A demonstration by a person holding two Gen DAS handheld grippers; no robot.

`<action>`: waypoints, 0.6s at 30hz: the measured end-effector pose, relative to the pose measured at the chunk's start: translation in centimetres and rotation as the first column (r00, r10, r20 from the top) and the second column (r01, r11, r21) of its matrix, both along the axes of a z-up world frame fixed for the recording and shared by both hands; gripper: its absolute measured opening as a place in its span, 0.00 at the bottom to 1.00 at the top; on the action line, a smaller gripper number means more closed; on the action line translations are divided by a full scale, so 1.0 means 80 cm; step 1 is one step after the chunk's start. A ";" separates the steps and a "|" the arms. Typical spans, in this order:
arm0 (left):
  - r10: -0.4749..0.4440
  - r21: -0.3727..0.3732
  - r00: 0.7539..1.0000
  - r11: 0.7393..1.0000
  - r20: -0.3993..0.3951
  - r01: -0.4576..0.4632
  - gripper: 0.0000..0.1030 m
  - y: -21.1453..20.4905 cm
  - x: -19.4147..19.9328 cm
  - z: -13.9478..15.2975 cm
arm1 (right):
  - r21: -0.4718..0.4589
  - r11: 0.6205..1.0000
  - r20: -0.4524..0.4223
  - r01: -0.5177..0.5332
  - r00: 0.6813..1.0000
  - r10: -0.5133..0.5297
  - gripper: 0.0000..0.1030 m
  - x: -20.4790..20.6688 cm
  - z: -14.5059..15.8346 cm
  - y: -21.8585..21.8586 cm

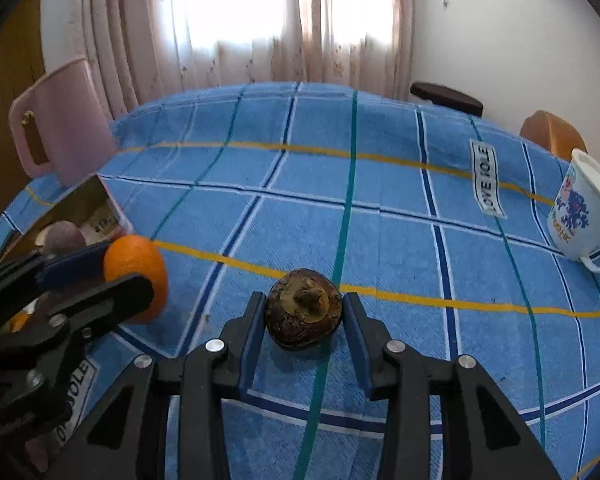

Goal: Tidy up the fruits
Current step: 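Lift the orange with the left gripper while the right lifts the brown fruit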

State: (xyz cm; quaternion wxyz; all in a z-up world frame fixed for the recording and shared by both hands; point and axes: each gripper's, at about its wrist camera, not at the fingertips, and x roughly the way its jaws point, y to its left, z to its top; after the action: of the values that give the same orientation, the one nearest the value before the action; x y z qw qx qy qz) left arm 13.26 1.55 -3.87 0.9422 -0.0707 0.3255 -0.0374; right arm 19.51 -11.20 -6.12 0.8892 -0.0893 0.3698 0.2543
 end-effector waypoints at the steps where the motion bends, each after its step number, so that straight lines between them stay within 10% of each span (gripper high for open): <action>1: 0.000 0.004 1.000 1.000 0.007 0.000 0.45 -0.001 -0.001 0.001 | 0.009 1.000 0.009 -0.006 1.000 0.006 0.39 -0.004 0.002 -0.001; 18: 0.015 0.074 0.993 0.997 0.118 -0.024 0.45 -0.010 -0.023 0.016 | 0.078 0.996 0.208 -0.031 0.978 0.014 0.39 -0.054 0.032 -0.015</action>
State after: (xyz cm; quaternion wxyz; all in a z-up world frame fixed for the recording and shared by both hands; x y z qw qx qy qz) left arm 11.39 0.76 -2.56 0.9620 -0.0362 0.2698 -0.0201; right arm 15.19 -12.38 -3.54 0.9228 -0.0834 0.2635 0.2684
